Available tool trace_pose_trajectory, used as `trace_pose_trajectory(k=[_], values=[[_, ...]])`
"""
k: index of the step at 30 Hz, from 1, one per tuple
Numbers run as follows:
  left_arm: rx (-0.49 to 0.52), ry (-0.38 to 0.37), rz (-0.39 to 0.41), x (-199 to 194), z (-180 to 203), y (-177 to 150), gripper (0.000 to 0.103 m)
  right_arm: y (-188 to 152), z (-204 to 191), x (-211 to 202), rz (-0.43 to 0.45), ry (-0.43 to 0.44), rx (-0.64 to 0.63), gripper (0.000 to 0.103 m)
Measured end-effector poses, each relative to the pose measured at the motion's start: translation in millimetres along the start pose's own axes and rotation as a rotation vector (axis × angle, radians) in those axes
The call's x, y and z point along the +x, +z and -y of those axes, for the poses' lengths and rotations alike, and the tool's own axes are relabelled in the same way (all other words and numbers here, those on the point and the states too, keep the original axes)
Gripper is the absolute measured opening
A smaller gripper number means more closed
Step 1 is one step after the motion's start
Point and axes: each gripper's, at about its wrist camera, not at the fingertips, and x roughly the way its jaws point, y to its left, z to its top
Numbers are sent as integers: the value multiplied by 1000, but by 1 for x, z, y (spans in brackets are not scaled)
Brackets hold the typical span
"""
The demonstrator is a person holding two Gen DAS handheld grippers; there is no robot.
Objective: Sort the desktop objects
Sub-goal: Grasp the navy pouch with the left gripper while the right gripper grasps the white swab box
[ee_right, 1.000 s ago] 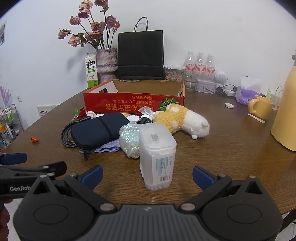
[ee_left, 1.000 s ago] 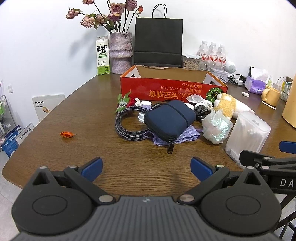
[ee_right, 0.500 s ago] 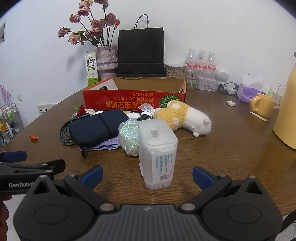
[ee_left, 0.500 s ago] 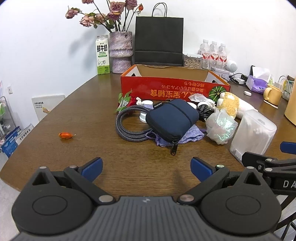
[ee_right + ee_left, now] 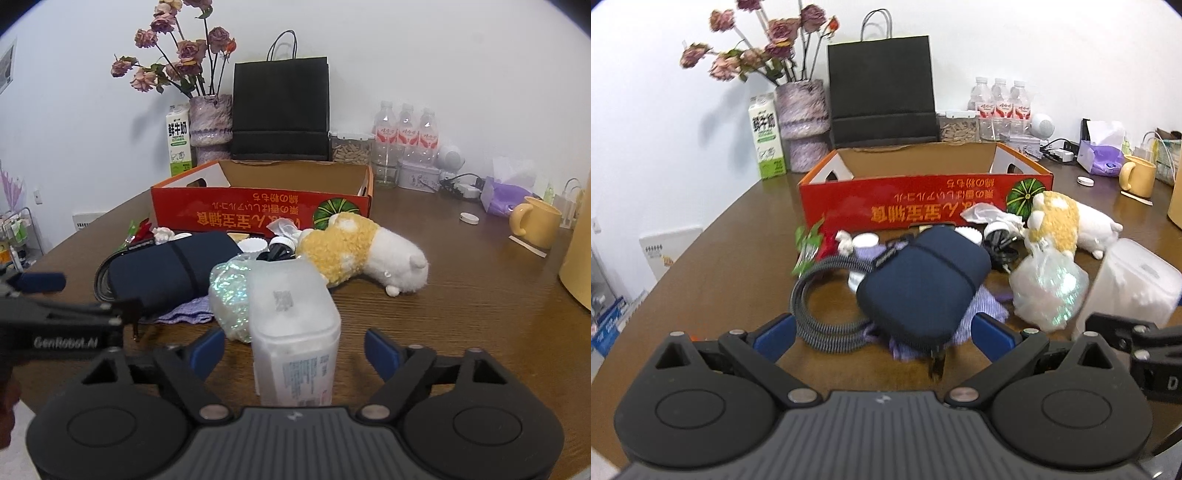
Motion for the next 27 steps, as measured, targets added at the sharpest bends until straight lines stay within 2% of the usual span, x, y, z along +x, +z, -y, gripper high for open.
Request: trace_pose_trajectory(k=[2,6,11,19,22,27], values=[[33,-4,-1,7,4,4,103,1,4,3,-4,13,5,67],[73,-2,-7,21,12,12,103,3,15,5,5,61,20,40],[111,0,-8,34,21,21,103,8,30,8,20,67,27,40],[202,5,-52,64,40,31,102,22,52,25,46,77,42,40],[207,-30,-94,74,41,32,96,25,56,30,49,88,56,40],[205,-74,-110,78,41,36,87,27,58,35,43,103,78,40]])
